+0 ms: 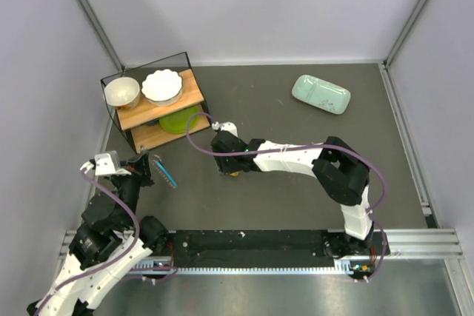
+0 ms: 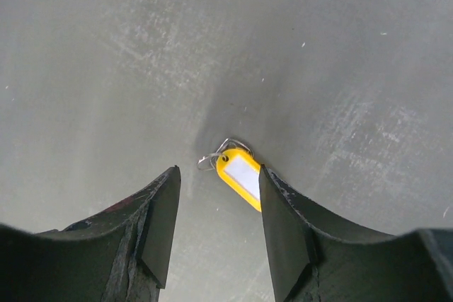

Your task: Remove the keys from the keyring

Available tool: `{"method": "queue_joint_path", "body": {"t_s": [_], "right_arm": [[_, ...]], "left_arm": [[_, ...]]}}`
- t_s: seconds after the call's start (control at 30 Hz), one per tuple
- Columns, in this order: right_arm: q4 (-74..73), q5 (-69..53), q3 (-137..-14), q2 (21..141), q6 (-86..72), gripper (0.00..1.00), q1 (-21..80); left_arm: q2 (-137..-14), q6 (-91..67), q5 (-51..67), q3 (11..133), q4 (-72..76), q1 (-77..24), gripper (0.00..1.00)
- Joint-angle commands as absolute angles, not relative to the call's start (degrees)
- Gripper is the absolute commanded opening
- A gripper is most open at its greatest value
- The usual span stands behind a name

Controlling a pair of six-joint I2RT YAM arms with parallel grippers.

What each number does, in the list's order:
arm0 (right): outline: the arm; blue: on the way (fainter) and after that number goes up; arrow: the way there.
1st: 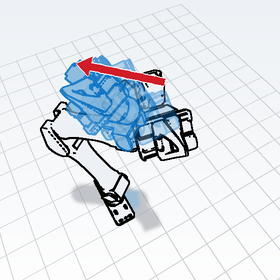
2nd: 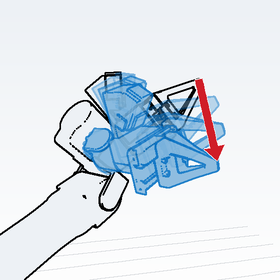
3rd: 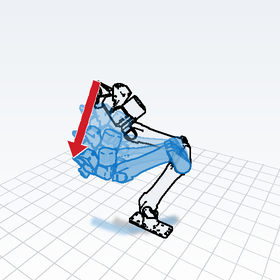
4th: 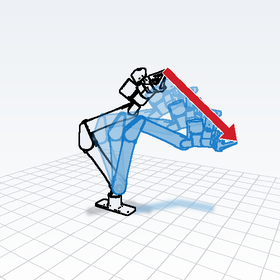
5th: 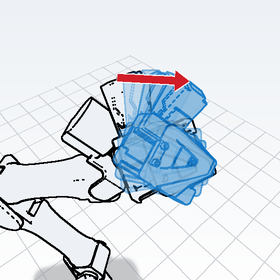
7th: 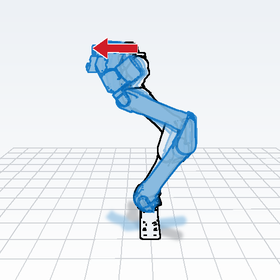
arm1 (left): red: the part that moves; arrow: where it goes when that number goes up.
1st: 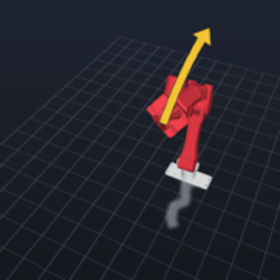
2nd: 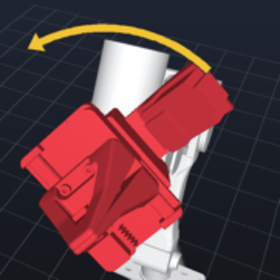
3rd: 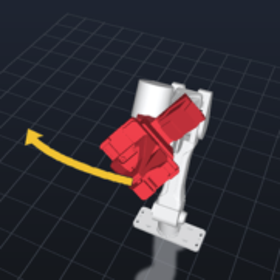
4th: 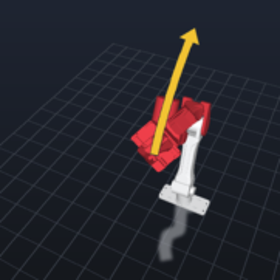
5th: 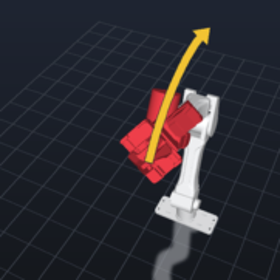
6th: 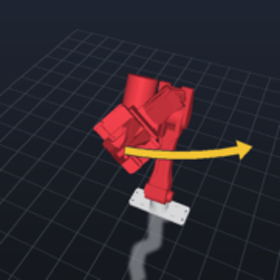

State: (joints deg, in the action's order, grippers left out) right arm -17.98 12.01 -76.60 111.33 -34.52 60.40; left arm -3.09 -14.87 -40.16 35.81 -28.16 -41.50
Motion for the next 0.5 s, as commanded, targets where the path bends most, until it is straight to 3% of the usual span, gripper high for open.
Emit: {"method": "queue_joint_path", "body": {"t_s": [0.0, 0.47], "right_arm": [[-19.86, 15.55, -80.95, 113.64, -35.59, 0.48, 61.61], [-23.38, 19.86, -83.67, 117.51, -36.04, 0.42, 63.28]], "left_arm": [[-2.29, -14.33, -40.69, 35.86, -24.26, -41.31, 0.0], [-2.2, -14.41, -40.43, 35.77, -24.17, -41.4, 0.0]]}}
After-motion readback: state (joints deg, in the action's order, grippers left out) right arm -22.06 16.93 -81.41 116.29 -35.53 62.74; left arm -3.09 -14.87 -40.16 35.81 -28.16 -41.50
